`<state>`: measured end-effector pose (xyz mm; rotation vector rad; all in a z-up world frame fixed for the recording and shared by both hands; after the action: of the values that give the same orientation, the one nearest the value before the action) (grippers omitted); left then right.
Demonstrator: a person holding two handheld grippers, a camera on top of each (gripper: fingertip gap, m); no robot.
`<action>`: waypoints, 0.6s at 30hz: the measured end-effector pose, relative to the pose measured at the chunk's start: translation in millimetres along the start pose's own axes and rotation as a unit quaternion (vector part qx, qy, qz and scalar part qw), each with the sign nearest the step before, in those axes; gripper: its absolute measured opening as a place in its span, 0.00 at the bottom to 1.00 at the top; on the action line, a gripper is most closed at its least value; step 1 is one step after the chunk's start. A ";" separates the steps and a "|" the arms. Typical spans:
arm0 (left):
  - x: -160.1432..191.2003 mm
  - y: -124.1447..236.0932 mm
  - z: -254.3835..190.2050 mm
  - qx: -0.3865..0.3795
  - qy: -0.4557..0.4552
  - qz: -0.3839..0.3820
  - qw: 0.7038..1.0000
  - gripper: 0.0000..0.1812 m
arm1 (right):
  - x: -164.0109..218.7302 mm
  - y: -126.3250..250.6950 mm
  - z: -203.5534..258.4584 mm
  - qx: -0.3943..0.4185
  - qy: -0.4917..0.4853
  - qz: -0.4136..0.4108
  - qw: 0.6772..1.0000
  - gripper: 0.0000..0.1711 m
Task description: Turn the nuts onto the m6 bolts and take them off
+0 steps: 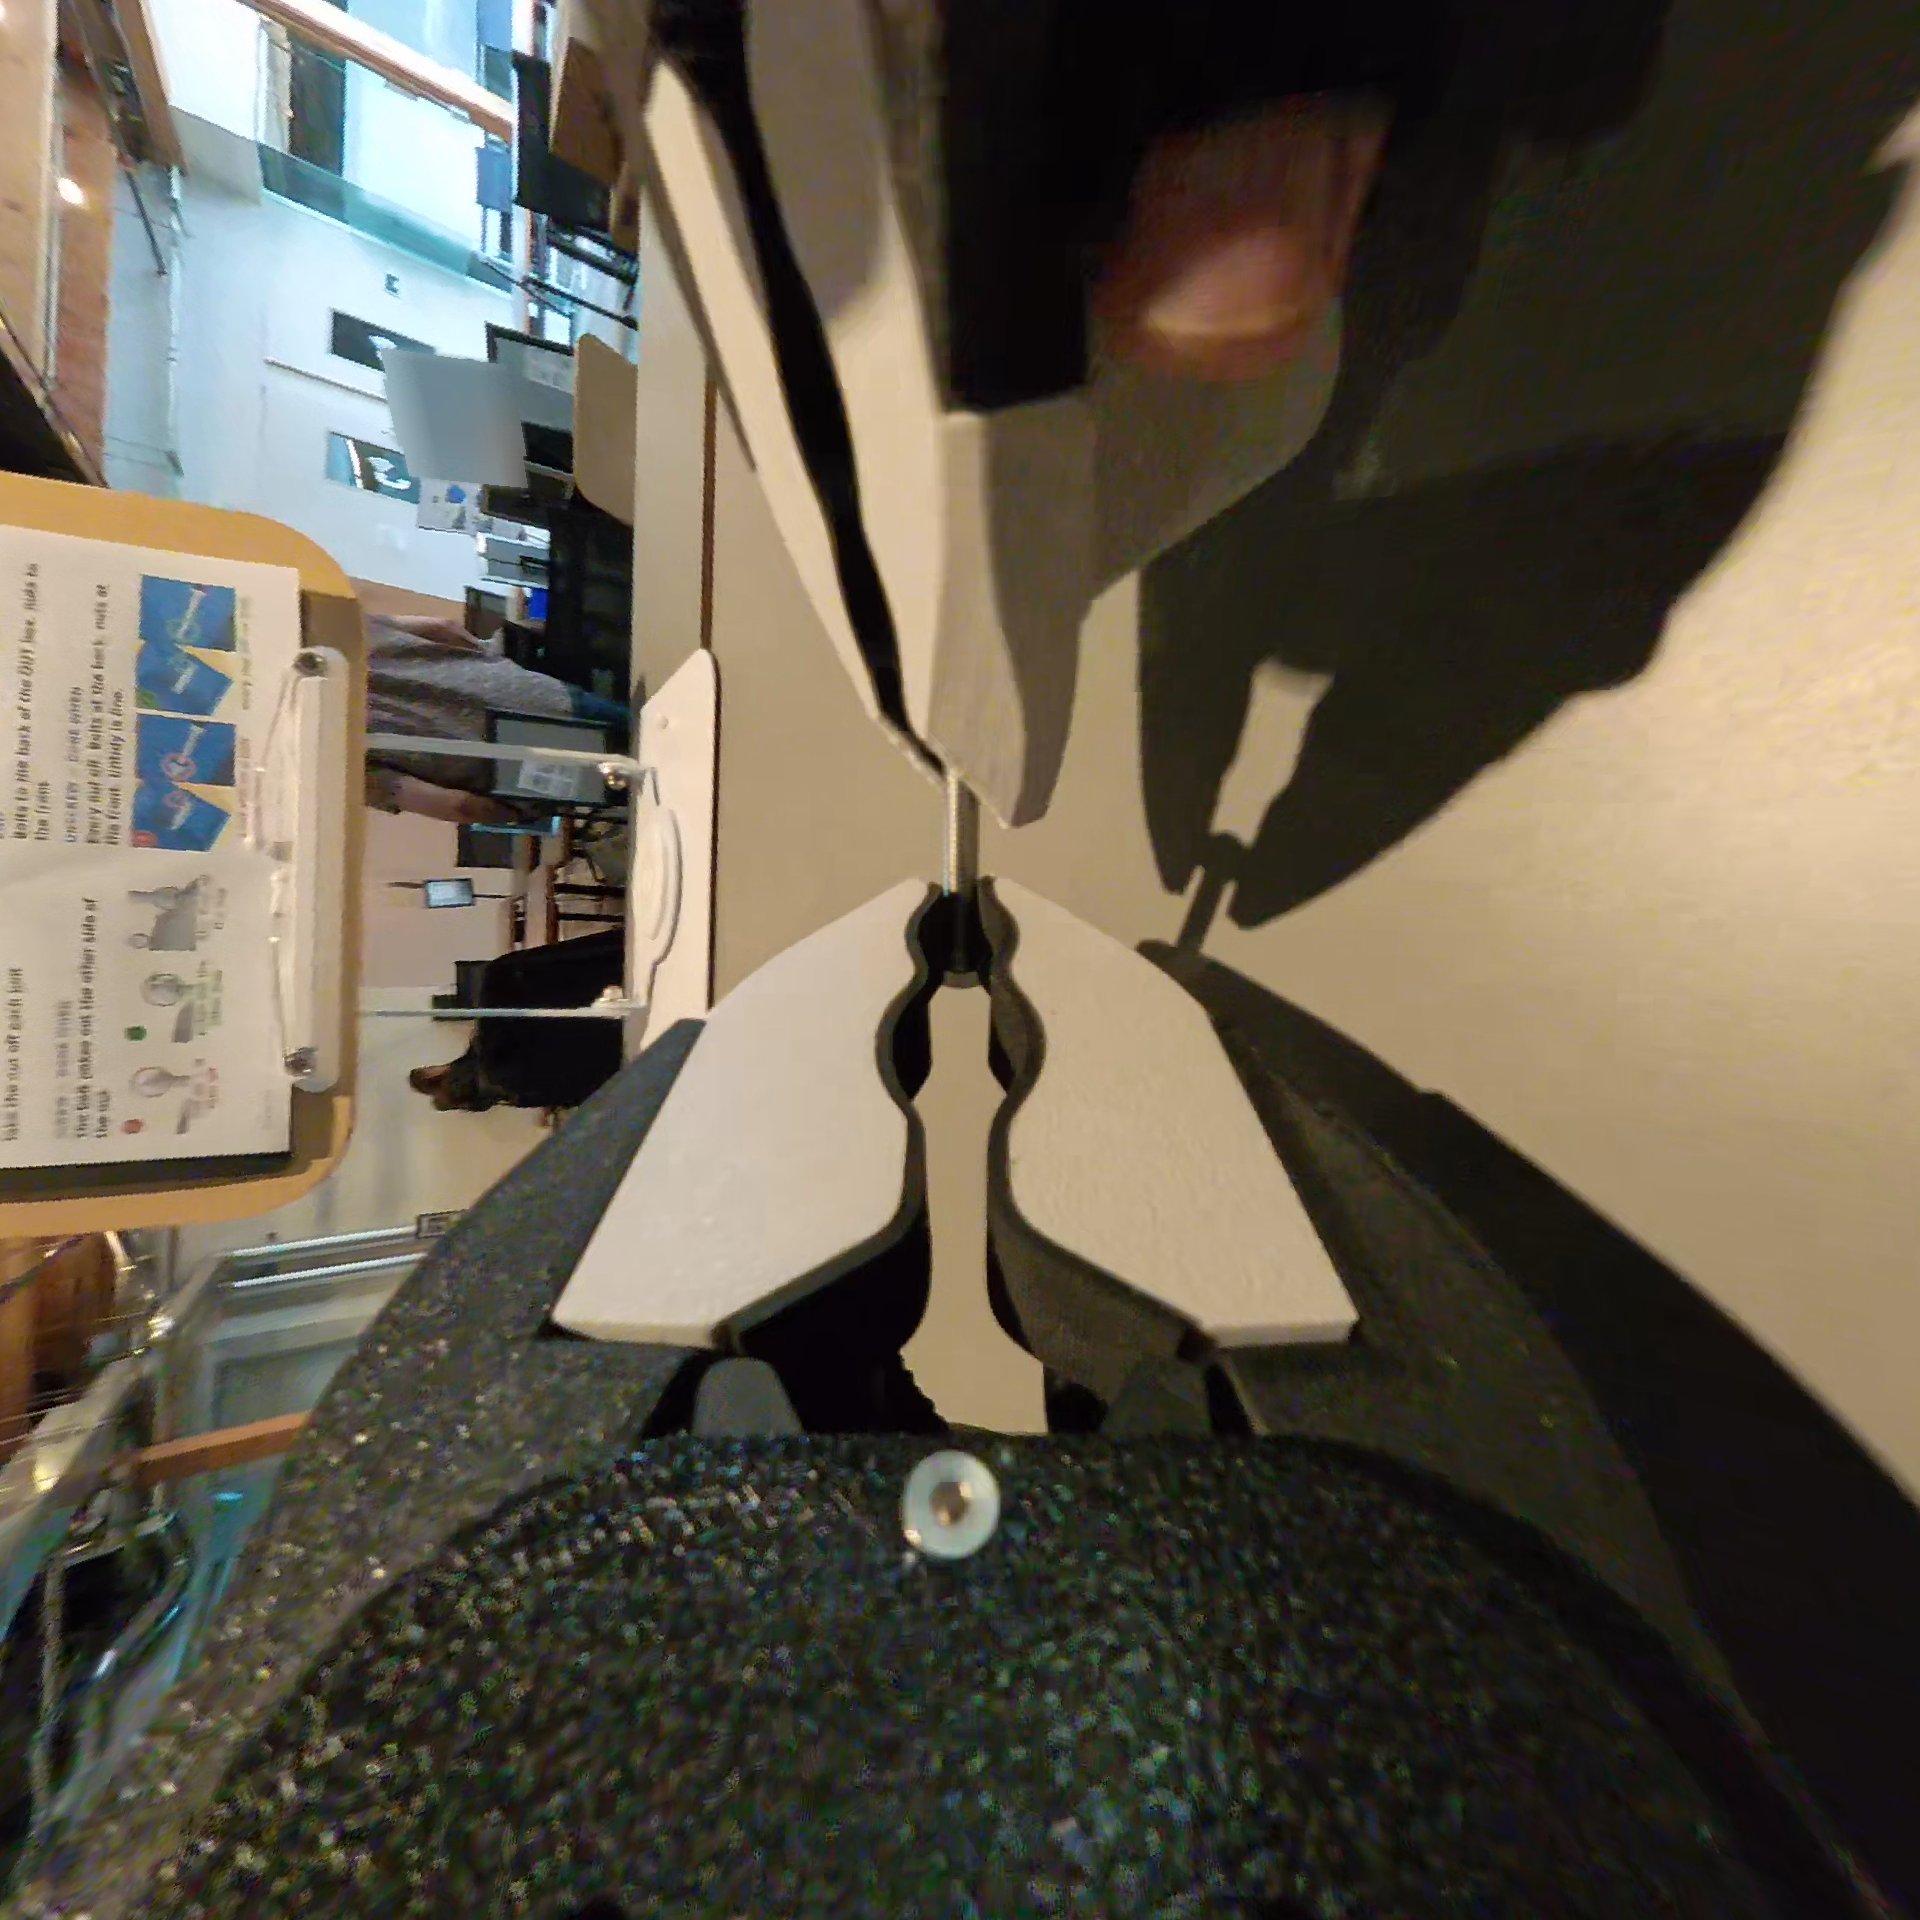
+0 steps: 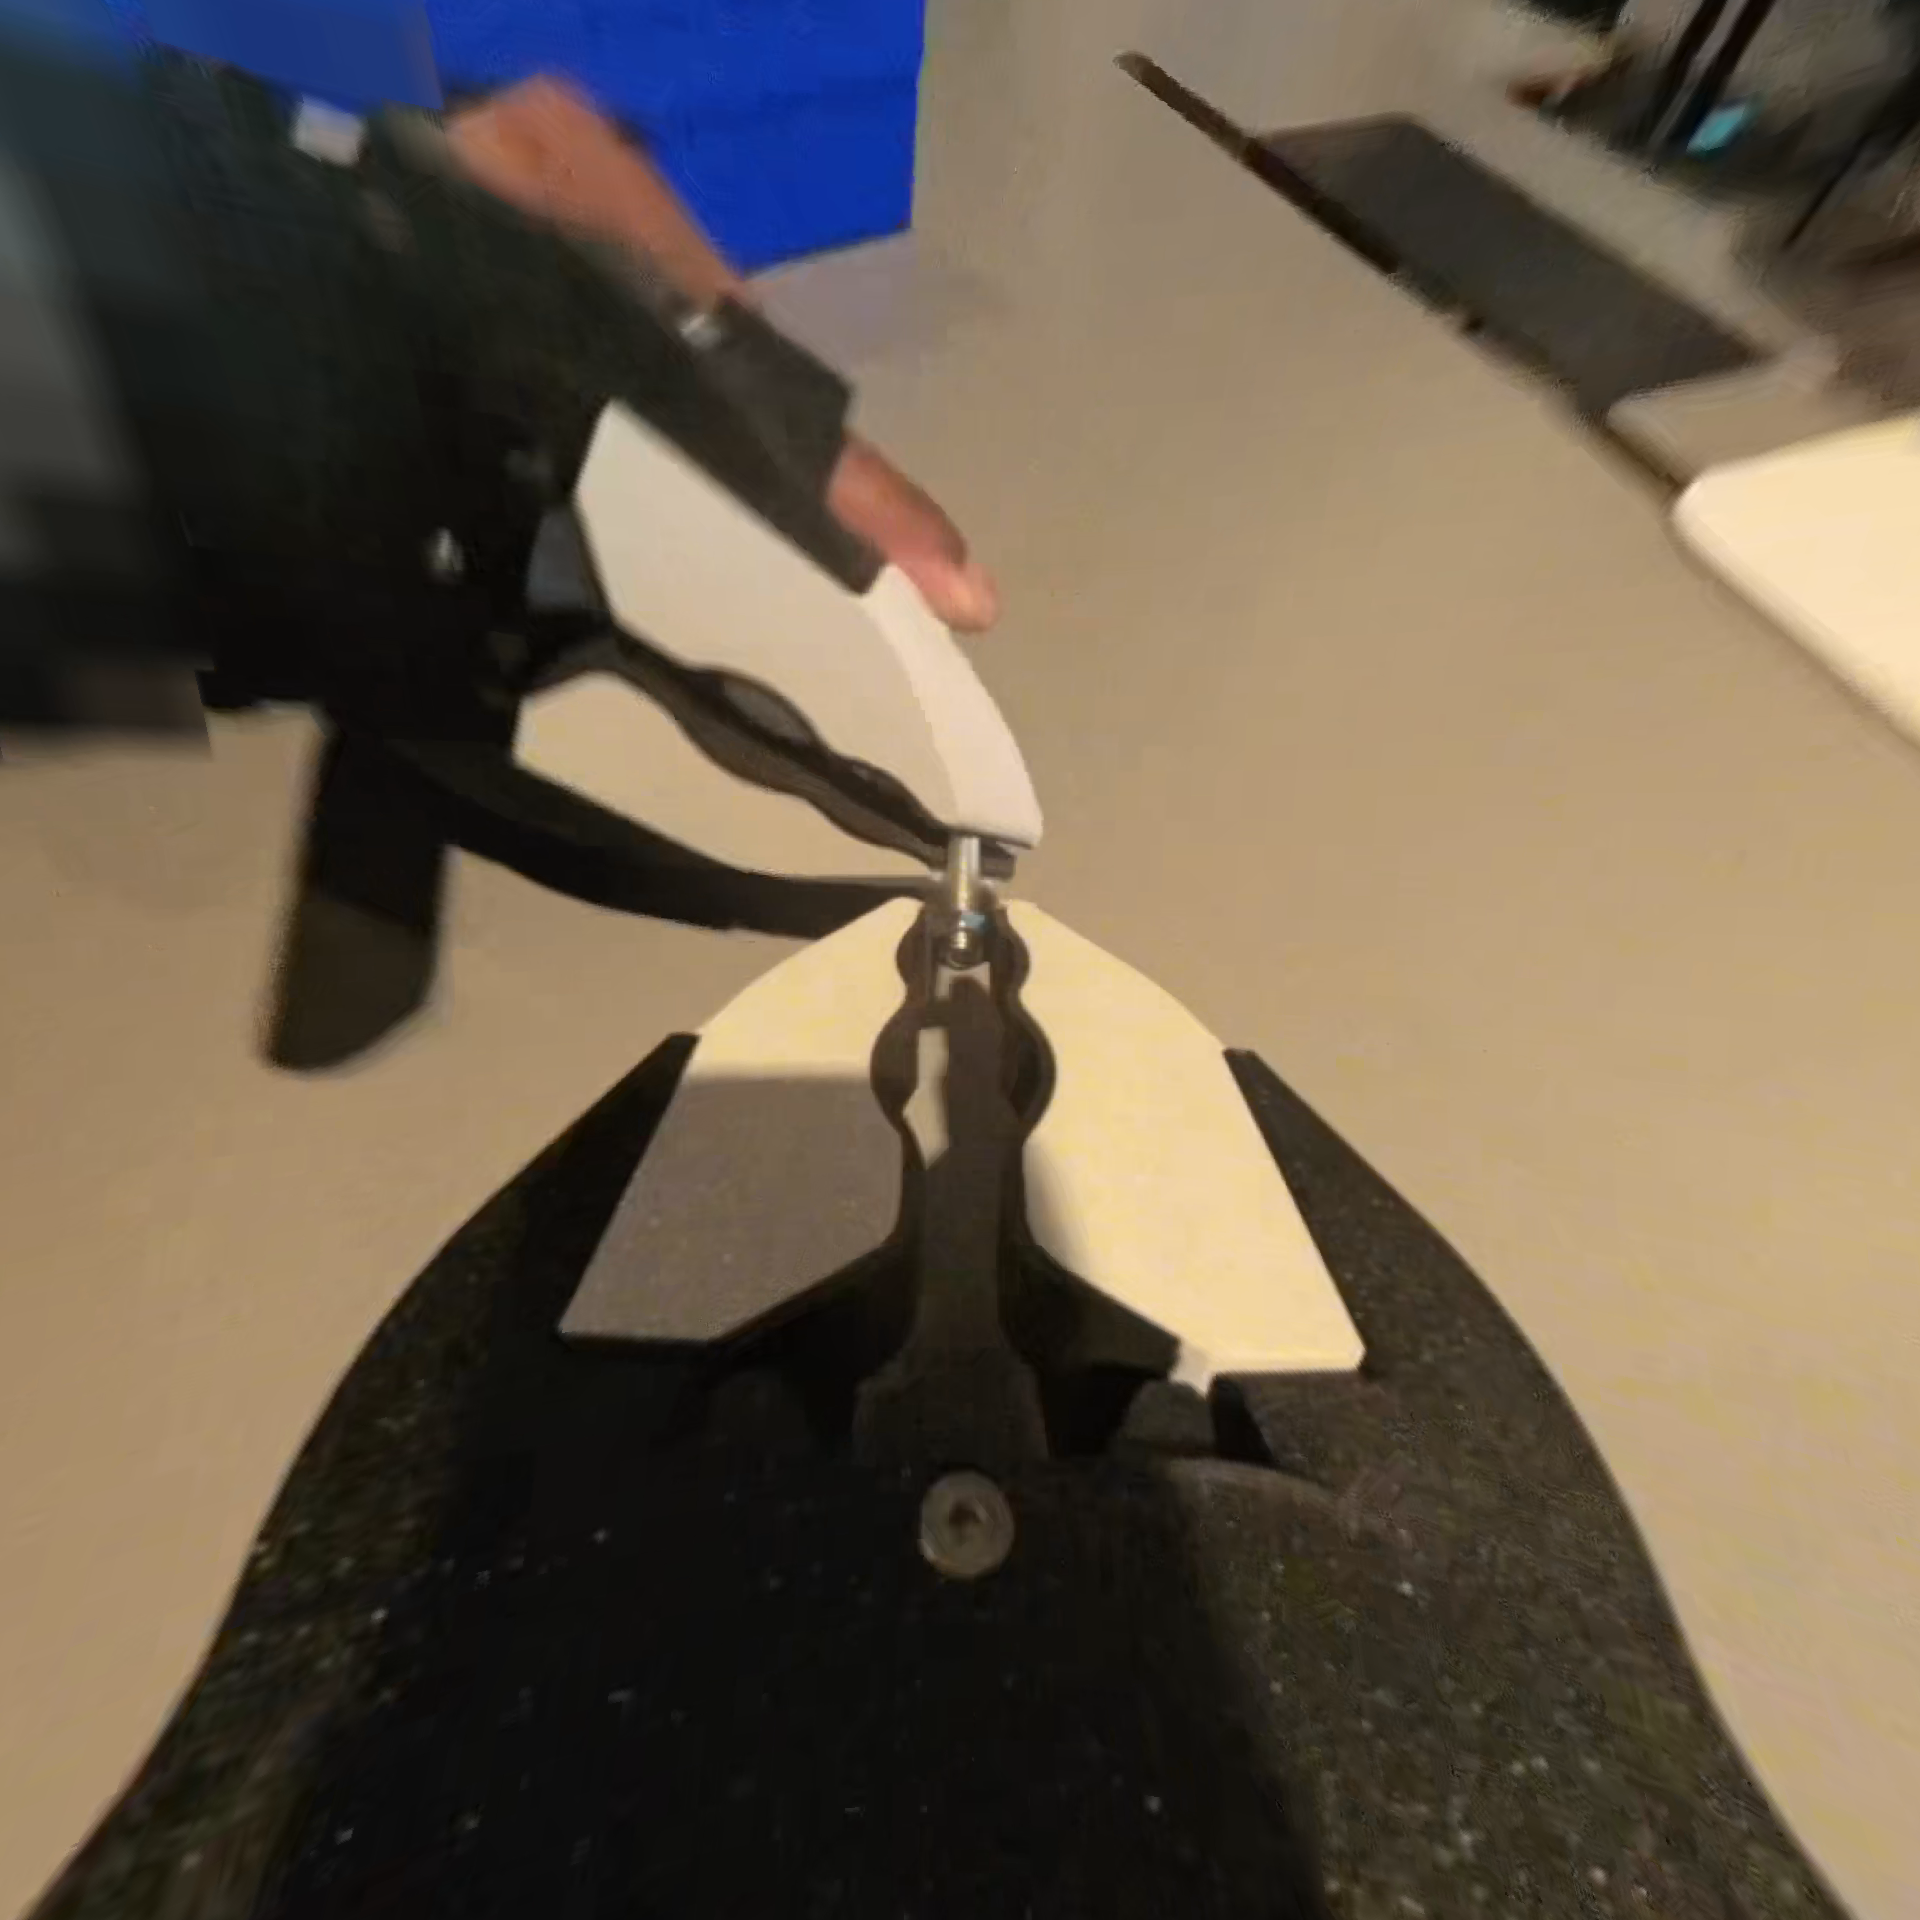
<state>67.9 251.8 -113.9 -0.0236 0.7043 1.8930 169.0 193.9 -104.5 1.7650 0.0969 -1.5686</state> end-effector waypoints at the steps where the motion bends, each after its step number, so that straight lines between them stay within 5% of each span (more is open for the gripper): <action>1: -0.6 0.2 0.4 -0.003 0.000 0.000 1.000 0.03 | 1.1 0.6 -3.1 -0.024 -0.049 -0.013 0.998 0.06; 3: -0.7 0.4 1.7 -0.003 0.013 -0.005 1.000 0.03 | 1.3 1.8 -6.9 -0.051 -0.072 -0.027 0.996 0.08; 5: 0.8 0.8 3.8 -0.002 0.027 -0.007 1.000 0.03 | 0.2 1.8 -6.8 -0.040 -0.029 -0.032 0.998 0.23; 9: 4.5 1.0 5.3 0.012 0.052 -0.012 0.998 0.03 | 2.3 2.0 1.1 0.064 0.196 -0.026 0.978 0.34; 13: 4.8 0.6 4.3 0.023 0.057 -0.013 0.998 0.03 | 7.3 0.8 15.4 0.132 0.384 -0.010 0.914 0.28; 18: 3.2 0.1 1.0 0.037 0.051 -0.019 0.998 0.03 | 6.9 0.7 16.7 0.140 0.386 -0.010 0.912 0.08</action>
<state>66.8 254.9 -114.1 -0.0872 0.8376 1.8390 157.4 181.0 -109.5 2.5325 0.2807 -0.8336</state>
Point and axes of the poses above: each gripper's, where its closed fingertips meet, y back along the fingers, x out of its underside, z = x × y across the jaws, the point moved 8 cm from there along y, back along the fingers
